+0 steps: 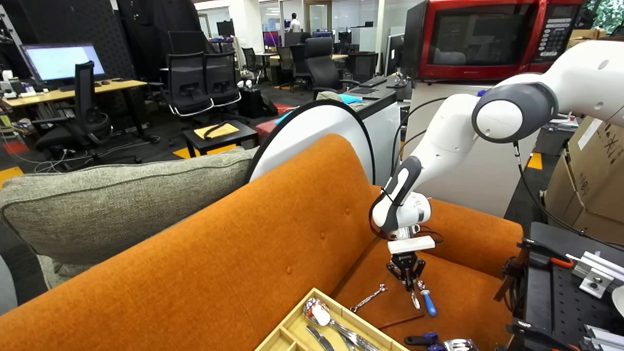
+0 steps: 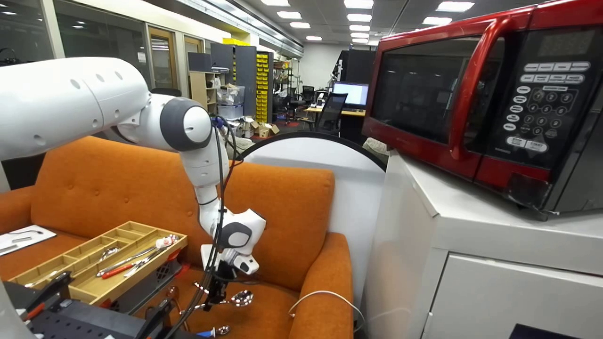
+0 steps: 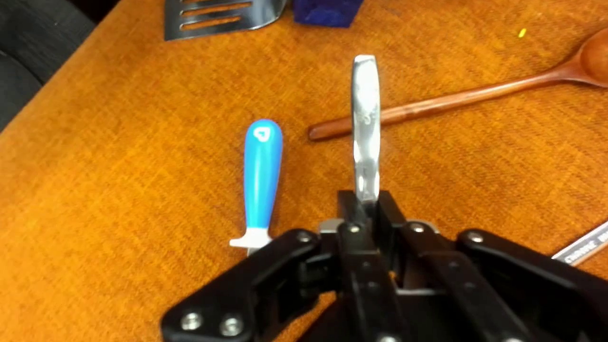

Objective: Move the silver spoon to the right side of the sofa

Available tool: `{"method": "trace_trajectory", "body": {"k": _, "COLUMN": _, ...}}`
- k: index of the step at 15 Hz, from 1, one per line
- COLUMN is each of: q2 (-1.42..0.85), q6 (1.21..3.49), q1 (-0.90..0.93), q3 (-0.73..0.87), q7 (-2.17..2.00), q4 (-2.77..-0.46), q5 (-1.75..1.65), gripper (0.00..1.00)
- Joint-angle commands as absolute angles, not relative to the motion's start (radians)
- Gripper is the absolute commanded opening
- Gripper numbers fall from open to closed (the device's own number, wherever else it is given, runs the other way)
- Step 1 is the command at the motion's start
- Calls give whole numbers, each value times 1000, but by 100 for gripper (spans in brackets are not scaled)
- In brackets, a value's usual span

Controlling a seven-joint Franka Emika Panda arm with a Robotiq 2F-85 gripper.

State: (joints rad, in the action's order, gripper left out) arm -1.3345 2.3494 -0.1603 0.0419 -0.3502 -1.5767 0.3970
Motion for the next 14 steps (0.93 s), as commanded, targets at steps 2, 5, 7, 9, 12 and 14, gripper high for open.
{"method": "trace_trajectory", "body": {"k": 2, "q2": -1348, "q6": 2267, "q1": -145, "q3": 88, "q7": -298, "q4": -1526, "q5": 304, "gripper": 3}}
{"method": "trace_trajectory", "body": {"k": 5, "q2": -1393, "q6": 2253, "q1": -112, "q3": 109, "q7": -301, "q4": -1472, "q5": 228, "gripper": 3}}
{"method": "trace_trajectory", "body": {"k": 7, "q2": -1419, "q6": 2256, "q1": -100, "q3": 104, "q7": -300, "q4": -1436, "q5": 202, "gripper": 3}}
{"method": "trace_trajectory", "body": {"k": 9, "q2": -1445, "q6": 2266, "q1": -82, "q3": 106, "q7": -307, "q4": -1396, "q5": 185, "gripper": 3}}
{"method": "trace_trajectory", "body": {"k": 12, "q2": -1483, "q6": 2257, "q1": -71, "q3": 111, "q7": -312, "q4": -1326, "q5": 171, "gripper": 3}}
{"method": "trace_trajectory", "body": {"k": 14, "q2": -1466, "q6": 2270, "q1": -76, "q3": 108, "q7": -309, "q4": -1352, "q5": 164, "gripper": 3}}
